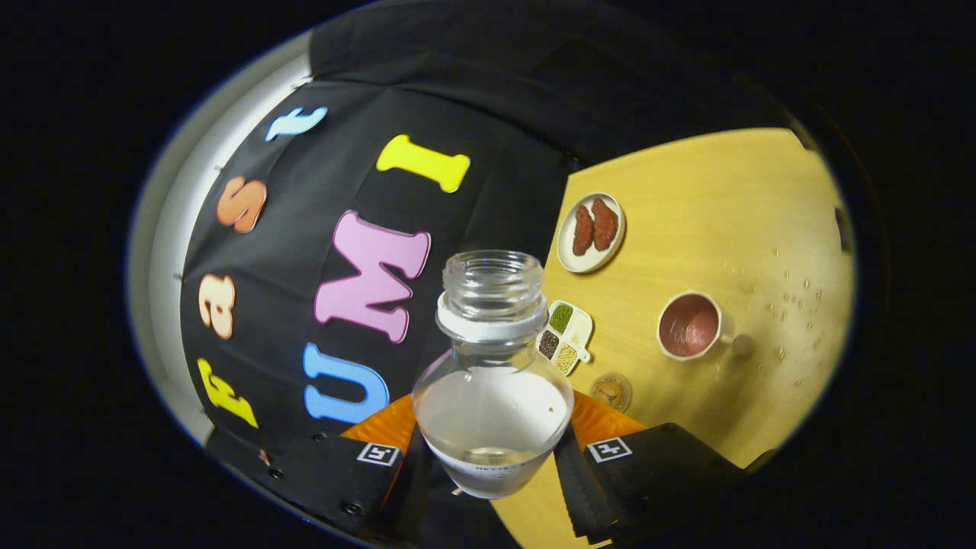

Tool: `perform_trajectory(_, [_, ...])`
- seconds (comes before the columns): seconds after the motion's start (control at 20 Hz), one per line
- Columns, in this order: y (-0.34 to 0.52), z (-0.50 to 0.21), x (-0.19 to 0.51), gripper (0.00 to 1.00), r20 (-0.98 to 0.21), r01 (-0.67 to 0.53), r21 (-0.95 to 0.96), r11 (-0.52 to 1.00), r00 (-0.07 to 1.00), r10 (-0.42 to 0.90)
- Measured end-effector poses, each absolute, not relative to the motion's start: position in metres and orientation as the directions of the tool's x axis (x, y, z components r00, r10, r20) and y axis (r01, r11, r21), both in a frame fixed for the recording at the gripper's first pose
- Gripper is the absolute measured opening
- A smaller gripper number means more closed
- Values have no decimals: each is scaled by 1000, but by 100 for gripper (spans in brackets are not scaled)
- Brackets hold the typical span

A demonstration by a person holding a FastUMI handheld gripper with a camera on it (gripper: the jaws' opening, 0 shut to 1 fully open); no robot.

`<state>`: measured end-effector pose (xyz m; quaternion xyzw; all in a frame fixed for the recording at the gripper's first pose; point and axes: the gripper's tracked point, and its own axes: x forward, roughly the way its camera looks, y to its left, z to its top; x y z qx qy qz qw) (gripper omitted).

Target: Take the bottle from table, then pour the juice into the cup, finally place the bottle on the coaster

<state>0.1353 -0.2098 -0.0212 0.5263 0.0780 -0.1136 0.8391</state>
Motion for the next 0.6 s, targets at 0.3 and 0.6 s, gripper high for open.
perform_trajectory(0.3, [-176,4,122,73,-193,161,533,831,979,-66])
perform_trajectory(0.6, [-135,-9,125,74,-184,91,185,979,981,-57])
